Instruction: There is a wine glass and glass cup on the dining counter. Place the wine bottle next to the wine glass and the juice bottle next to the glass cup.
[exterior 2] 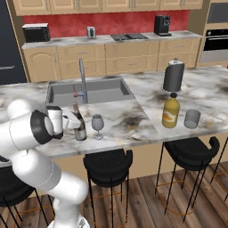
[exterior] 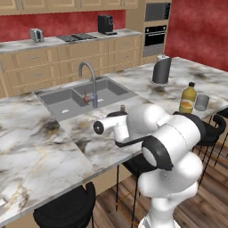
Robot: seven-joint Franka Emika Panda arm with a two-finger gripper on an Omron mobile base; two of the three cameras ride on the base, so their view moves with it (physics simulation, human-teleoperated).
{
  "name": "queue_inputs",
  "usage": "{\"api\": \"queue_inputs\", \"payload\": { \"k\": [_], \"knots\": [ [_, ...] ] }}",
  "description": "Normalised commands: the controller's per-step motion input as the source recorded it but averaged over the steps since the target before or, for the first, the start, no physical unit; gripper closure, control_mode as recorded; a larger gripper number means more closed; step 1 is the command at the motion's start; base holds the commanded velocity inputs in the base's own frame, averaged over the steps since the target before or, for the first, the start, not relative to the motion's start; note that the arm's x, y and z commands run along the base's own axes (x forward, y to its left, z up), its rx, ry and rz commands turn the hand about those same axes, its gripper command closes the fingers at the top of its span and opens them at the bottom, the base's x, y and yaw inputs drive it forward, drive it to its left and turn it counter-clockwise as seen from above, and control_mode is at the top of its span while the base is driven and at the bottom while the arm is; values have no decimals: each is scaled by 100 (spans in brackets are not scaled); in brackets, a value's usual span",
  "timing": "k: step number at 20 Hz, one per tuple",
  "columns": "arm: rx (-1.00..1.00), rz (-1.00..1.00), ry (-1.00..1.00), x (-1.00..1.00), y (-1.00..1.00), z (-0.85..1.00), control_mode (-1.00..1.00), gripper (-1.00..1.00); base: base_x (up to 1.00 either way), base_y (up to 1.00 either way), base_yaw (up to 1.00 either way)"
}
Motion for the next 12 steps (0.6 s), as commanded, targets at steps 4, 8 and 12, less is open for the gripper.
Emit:
{"api": "queue_inputs", "payload": {
  "k": [4,8,12],
  "knots": [
    [0,-6,-2,-5,9,-2,-100,-100,0,0,0],
    [0,-7,-1,-5,0,0,-100,-100,0,0,0],
    [0,-10,0,-7,-1,-1,-100,-100,0,0,0]
  ]
}}
